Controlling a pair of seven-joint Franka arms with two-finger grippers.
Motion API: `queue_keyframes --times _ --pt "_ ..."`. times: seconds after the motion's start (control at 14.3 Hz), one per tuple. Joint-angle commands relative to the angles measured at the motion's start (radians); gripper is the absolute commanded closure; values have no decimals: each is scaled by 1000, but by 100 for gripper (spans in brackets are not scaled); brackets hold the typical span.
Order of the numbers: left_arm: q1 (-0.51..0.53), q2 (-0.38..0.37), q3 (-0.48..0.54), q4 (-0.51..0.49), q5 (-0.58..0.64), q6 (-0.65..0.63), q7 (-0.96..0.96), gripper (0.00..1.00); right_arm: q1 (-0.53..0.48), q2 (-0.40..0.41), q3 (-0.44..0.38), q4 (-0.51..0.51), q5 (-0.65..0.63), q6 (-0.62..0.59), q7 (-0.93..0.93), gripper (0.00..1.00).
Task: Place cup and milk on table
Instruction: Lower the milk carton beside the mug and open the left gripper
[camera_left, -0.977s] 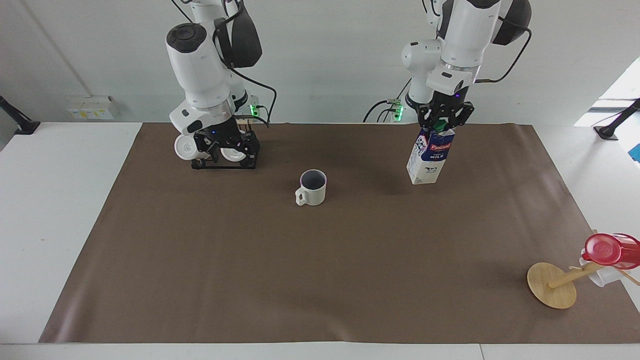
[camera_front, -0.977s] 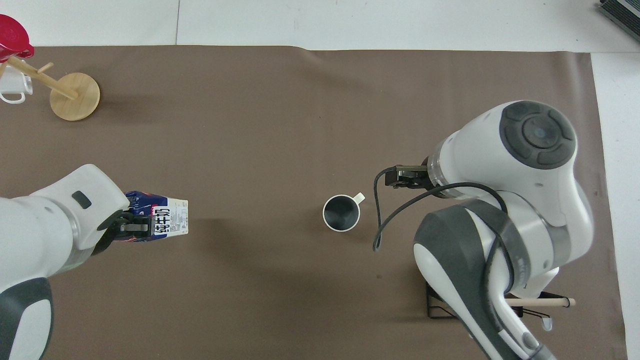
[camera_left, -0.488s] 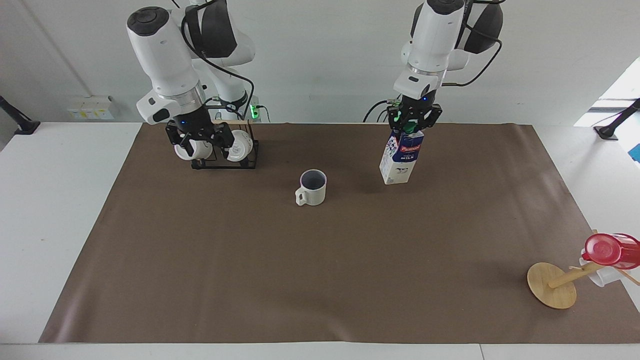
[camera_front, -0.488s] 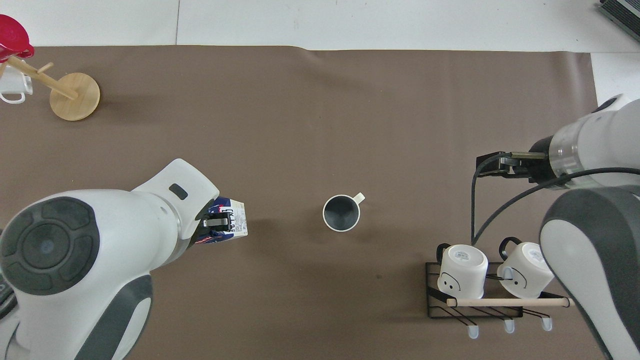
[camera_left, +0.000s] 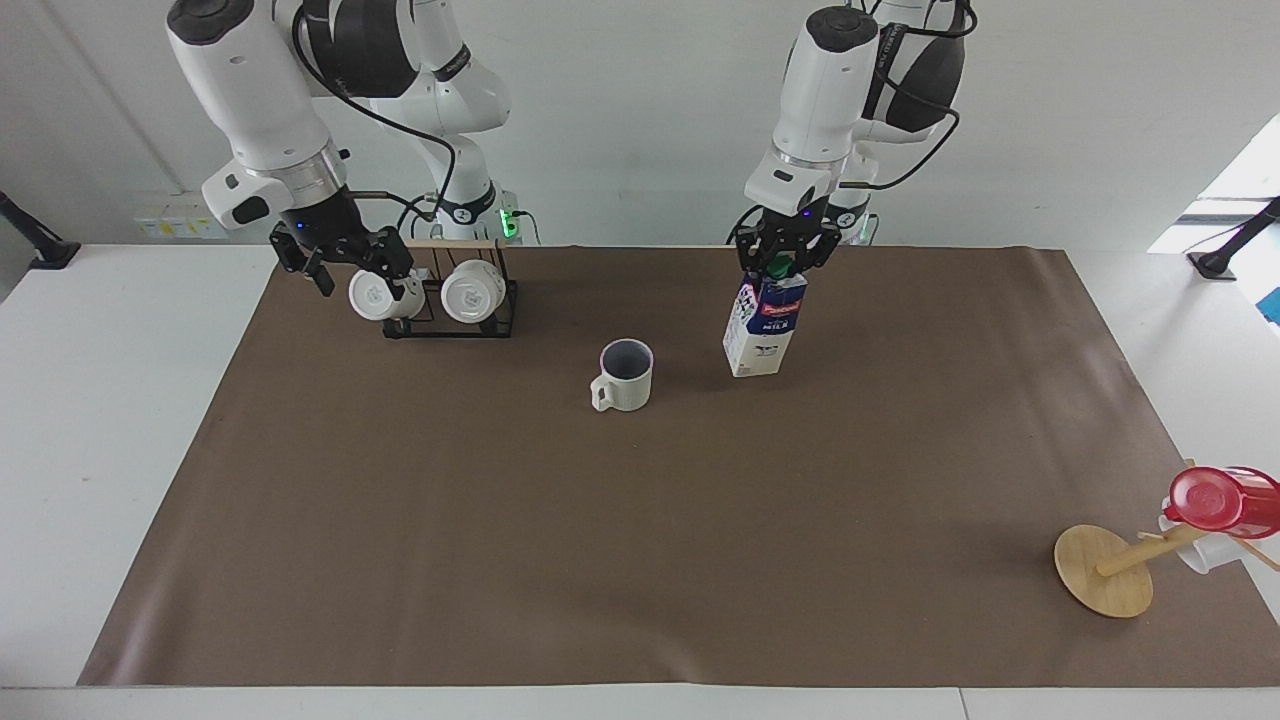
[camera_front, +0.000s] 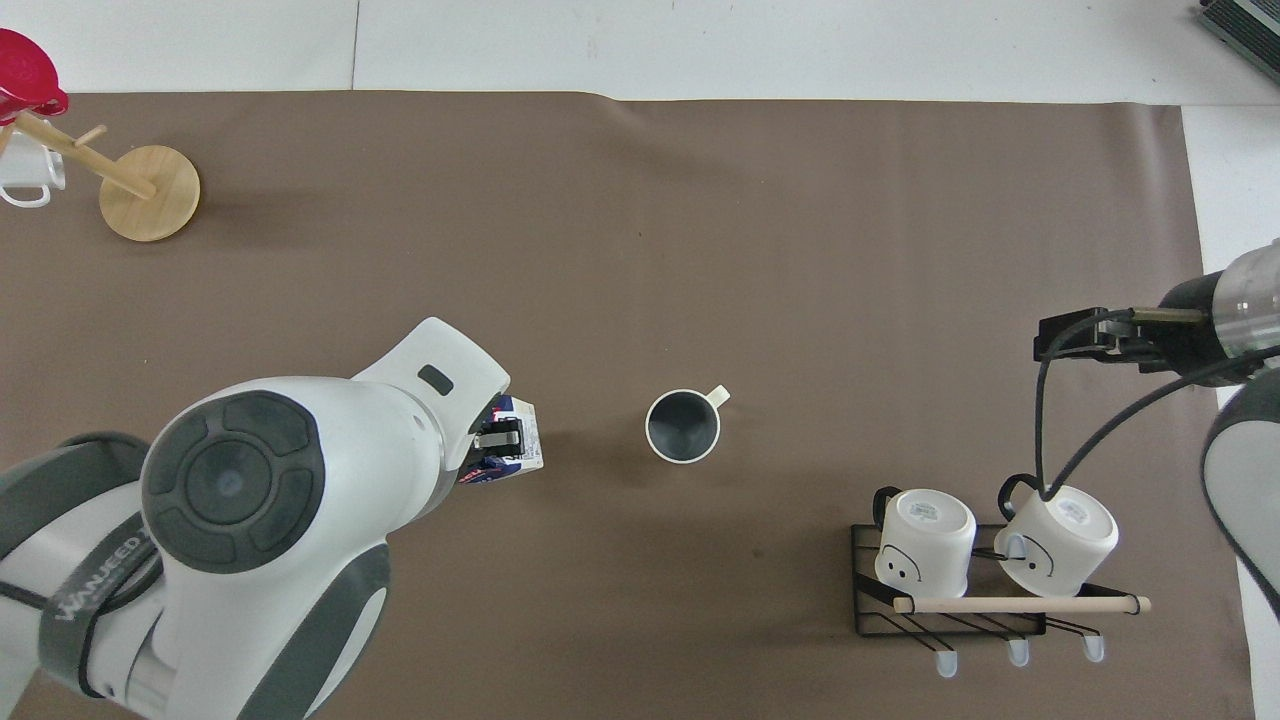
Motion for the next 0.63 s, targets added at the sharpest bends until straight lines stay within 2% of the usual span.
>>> queue_keyframes --times 0.0,0.28,0.56 --pt "-30 29 14 -14 54 60 -38 48 -14 6 6 95 -22 -81 -13 0" --pt "-47 57 14 -36 77 109 -63 48 -16 -1 3 199 -45 -185 -21 0" --pt "-52 63 14 -71 98 143 -98 47 -10 -8 19 213 -41 -242 -19 0"
